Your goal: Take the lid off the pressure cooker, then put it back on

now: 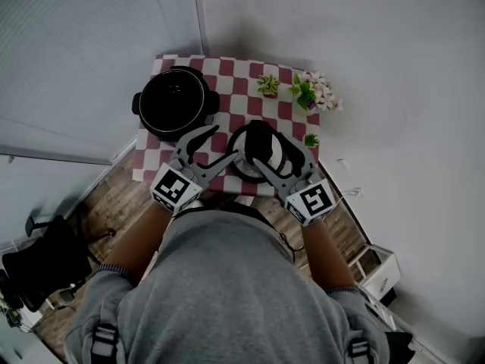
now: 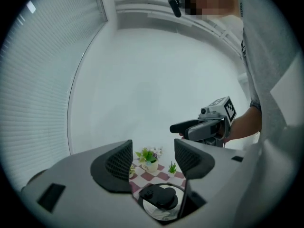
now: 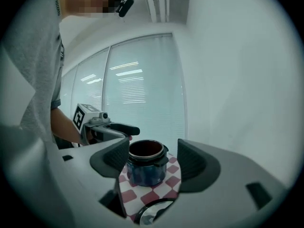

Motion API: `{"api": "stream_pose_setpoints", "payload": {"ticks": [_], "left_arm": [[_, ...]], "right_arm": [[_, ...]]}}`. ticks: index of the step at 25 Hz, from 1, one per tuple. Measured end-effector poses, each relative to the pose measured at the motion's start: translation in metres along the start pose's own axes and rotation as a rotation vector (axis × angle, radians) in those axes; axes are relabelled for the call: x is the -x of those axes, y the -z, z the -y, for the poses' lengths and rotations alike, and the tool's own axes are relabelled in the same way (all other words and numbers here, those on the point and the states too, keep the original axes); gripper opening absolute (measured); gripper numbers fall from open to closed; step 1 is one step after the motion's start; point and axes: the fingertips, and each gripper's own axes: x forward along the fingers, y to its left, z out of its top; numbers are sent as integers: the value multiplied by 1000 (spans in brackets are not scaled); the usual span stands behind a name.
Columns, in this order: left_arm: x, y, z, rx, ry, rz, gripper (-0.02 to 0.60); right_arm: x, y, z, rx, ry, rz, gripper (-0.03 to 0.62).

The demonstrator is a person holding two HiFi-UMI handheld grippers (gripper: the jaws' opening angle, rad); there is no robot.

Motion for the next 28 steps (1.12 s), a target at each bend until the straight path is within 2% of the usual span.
{"api": "stream_pose_setpoints", "payload": {"ticks": [3, 8, 14, 21, 24, 28], "left_arm": [[15, -13, 2, -49, 14, 30, 302], [34, -15, 6, -88, 55, 37, 302], [42, -9, 5, -92, 91, 32, 302], [32, -10, 3, -106, 102, 40, 302], [20, -3, 5, -109, 112, 13, 302], [-8, 27, 11, -164, 171, -94, 302]], "right_arm": [[3, -10, -11, 0, 54, 33, 336], [4, -7, -28, -30, 118, 45, 339], [7, 1, -38, -54, 164, 28, 341], [8, 4, -31, -53, 179, 19, 341], [8, 10, -20, -60, 179, 2, 341], [4, 32, -1, -98, 144, -83, 347]]}}
